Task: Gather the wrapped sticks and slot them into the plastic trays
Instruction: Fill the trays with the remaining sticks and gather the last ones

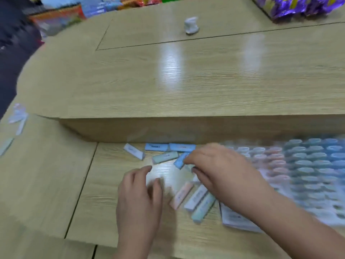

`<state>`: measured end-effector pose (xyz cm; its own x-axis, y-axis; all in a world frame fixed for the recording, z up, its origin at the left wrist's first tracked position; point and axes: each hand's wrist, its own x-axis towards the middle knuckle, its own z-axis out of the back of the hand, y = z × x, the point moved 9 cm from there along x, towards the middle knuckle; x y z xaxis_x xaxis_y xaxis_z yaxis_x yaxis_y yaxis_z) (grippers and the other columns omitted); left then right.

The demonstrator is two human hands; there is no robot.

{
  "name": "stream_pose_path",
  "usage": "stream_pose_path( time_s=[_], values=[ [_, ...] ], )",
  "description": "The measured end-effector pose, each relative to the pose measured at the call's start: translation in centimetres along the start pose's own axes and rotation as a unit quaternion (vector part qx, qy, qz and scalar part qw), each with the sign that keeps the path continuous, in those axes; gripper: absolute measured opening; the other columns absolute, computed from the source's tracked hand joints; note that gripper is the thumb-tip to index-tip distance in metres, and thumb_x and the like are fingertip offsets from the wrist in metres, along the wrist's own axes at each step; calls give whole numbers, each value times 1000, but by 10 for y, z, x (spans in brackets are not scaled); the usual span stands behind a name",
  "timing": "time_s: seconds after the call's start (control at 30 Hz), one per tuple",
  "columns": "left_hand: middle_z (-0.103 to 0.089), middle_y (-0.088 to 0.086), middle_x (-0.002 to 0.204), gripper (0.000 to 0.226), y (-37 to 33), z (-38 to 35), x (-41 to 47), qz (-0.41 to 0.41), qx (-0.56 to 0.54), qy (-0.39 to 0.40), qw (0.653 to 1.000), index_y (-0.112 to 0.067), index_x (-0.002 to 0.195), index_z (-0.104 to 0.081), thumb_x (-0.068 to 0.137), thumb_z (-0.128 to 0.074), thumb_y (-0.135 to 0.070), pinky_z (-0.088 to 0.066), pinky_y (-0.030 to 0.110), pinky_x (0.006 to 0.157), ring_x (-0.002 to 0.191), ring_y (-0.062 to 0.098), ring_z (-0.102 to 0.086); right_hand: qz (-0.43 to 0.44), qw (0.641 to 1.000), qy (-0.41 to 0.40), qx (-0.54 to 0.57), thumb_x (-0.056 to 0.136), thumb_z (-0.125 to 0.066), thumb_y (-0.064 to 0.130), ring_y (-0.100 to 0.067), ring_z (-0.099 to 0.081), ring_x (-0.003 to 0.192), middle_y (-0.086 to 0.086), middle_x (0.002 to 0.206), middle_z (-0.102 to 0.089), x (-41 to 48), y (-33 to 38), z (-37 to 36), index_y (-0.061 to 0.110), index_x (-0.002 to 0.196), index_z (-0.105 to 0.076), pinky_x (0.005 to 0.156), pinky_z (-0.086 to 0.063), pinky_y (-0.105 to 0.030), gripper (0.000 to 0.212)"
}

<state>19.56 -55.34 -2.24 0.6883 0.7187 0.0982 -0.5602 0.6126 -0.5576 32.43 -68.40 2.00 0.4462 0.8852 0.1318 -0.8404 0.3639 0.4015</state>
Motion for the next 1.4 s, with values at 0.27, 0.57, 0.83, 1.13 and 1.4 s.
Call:
stream_pose_path(
  time_s=[0.27, 0.57, 0.83, 1.13, 1.4],
  values=[
    [-63, 4, 123, 30, -6, -34, 58, -107, 82, 61, 989, -16, 122, -68, 94, -65, -24, -50, 42, 84, 105, 30, -55, -31, 962, 175, -208, 90, -50, 9, -24, -57, 102, 4, 109, -56, 53, -14, -56, 25, 112, -57, 69, -39, -34, 28],
    [-59, -1, 105, 22, 2, -56, 74, -104, 121, 141, 977, -24, 113, -65, 94, -61, -34, -45, 37, 75, 102, 25, -54, -10, 964, 192, -183, 90, -58, 35, -20, -55, 103, 8, 109, -59, 58, -20, -68, 33, 110, -54, 63, -35, -31, 19],
    [-63, -12, 77, 4, -7, -24, 63, -64, 20, 141, 988, -34, 97, -54, 96, -57, -34, -48, 37, 60, 74, 17, -62, -73, 978, 14, 193, 84, -67, 32, -6, -57, 74, 15, 77, -58, 38, -31, 8, 33, 88, -55, 62, -42, -18, 13],
    [-53, -30, 99, 34, -124, -24, 14, -149, -133, 194, 960, -45, 118, -64, 98, -45, -24, -38, 3, 73, 88, -5, -58, -166, 945, -140, 245, 86, -63, 45, -15, -65, 70, 5, 84, -69, -86, -122, 110, 34, 98, -68, 62, -52, -22, 17],
    [-69, -21, 90, 30, -231, -59, -55, -207, -226, 187, 933, -45, 102, -61, 77, -73, -32, -52, 16, 67, 77, -1, -67, -236, 919, -201, 245, 83, -65, 40, -4, -58, 58, 11, 79, -68, -203, -178, 134, 32, 90, -66, 56, -45, -11, 11]
  ],
)
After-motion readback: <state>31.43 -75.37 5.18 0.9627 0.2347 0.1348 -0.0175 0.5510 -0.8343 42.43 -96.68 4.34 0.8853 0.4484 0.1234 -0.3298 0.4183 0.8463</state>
